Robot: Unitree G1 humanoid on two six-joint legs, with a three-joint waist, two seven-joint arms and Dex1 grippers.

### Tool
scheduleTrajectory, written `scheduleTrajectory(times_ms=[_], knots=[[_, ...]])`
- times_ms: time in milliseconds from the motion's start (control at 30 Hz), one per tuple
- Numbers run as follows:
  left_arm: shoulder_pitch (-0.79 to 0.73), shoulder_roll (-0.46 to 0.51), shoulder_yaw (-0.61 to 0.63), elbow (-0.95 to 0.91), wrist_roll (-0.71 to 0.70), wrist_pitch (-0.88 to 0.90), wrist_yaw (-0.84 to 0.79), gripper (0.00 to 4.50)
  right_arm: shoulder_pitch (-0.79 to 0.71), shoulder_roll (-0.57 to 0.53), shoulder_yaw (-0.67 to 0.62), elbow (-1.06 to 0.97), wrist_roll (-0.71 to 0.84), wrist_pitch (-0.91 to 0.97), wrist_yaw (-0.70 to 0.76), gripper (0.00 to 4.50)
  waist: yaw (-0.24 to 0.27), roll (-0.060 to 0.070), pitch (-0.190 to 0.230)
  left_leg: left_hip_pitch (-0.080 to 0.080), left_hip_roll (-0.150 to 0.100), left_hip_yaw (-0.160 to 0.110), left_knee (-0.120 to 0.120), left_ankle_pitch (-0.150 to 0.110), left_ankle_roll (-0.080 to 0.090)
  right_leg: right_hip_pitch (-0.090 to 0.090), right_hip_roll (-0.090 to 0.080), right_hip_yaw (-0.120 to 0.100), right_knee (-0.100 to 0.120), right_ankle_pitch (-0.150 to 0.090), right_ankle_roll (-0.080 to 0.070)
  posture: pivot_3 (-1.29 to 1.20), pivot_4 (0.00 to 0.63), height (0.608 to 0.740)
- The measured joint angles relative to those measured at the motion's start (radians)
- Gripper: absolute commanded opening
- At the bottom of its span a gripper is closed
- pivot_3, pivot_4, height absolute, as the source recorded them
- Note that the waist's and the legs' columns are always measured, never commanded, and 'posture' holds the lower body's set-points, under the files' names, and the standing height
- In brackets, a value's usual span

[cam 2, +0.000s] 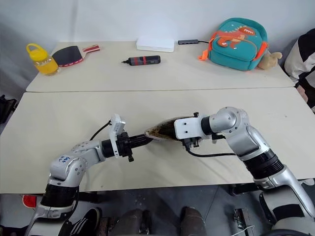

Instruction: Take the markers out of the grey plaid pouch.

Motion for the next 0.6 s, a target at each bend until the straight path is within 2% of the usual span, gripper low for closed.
scheduleTrajectory(times_ms=[33,267,367,500,600], knots=[[0.0,0.0,0.0,0.0,0.0,-0.001,0.0,0.0,0.003,0.0,0.001,0.0,-0.003,0.0,0.0,0.06,0.0,0.0,0.0,0.0,0.0,0.0,0.0,0.0,0.0,0.0,0.0,0.0,0.0,0.0,0.0,0.0,0.15,0.74],[0.0,-0.006,0.0,0.0,0.0,-0.003,0.01,0.0,0.01,0.013,0.004,0.0,-0.028,0.002,-0.018,0.06,0.0,0.0,0.0,0.0,0.0,0.0,0.0,0.0,0.0,0.0,0.0,0.0,0.0,0.0,0.0,0.0,0.15,0.74],[0.0,-0.009,0.0,0.0,0.0,-0.004,0.013,0.0,0.01,0.024,-0.005,-0.002,-0.006,0.052,-0.004,0.59,0.0,0.0,0.0,0.0,0.0,0.0,0.0,0.0,0.0,0.0,0.0,0.0,0.0,0.0,0.0,0.0,0.15,0.74],[0.0,-0.017,0.001,0.001,0.0,-0.004,0.014,0.0,0.006,0.027,-0.008,-0.01,0.01,0.09,0.007,1.9,0.001,0.0,0.0,0.0,0.0,0.0,0.0,0.0,0.0,0.0,0.0,0.0,0.0,0.0,0.0,0.0,0.15,0.74],[0.0,-0.022,0.001,0.001,0.0,-0.004,0.016,0.0,0.006,0.028,-0.006,-0.01,-0.004,0.089,-0.006,1.9,0.001,0.0,0.0,0.0,0.0,0.0,0.0,0.0,0.0,0.0,0.0,0.0,0.0,0.0,0.0,0.0,0.15,0.74]])
